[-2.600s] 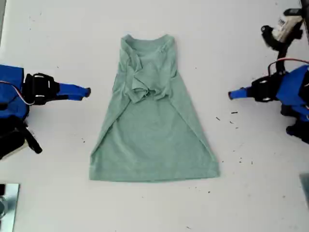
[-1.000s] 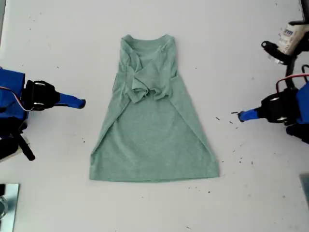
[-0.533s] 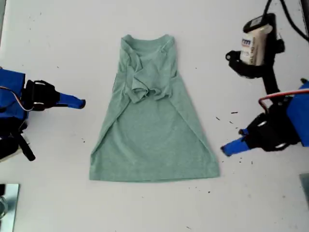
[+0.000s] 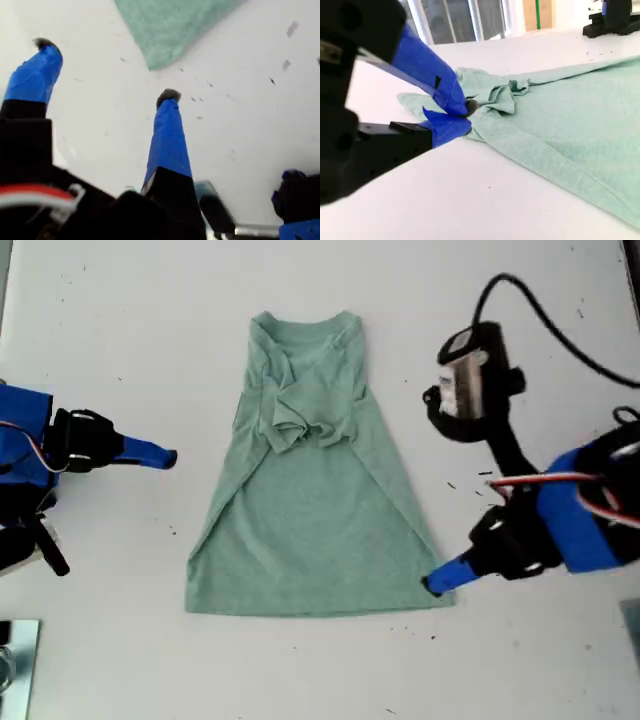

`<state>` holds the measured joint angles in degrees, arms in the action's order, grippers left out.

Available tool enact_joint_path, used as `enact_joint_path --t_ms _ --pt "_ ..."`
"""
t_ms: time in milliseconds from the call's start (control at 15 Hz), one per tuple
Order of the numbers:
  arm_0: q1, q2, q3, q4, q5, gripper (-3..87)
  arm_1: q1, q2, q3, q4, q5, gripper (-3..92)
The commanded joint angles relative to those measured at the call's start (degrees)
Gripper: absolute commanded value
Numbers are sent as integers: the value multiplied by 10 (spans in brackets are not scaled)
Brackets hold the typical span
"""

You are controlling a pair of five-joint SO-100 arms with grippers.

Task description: Fold t shirt

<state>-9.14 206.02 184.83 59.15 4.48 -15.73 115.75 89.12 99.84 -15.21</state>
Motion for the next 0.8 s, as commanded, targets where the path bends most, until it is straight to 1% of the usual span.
enact_joint_path --t_ms 0,133,400,467,533,600,667,733 --pt "18 5 5 3 -10 -1 22 -44 54 -50 4 361" --pt "20 5 5 3 -11 -1 35 -53 130 -137 8 331" --pt "28 5 5 4 -15 -1 33 -115 231 -308 14 319" --pt "28 5 5 4 -15 -1 27 -145 252 -348 19 265" --pt "26 5 5 4 -15 -1 25 -170 279 -384 24 71" --pt "25 5 6 4 -13 -1 21 -173 306 -422 25 4" --pt "26 5 6 3 -12 -1 19 -154 320 -439 16 -17" --pt "26 5 6 3 -12 -1 19 -129 316 -423 -3 -19"
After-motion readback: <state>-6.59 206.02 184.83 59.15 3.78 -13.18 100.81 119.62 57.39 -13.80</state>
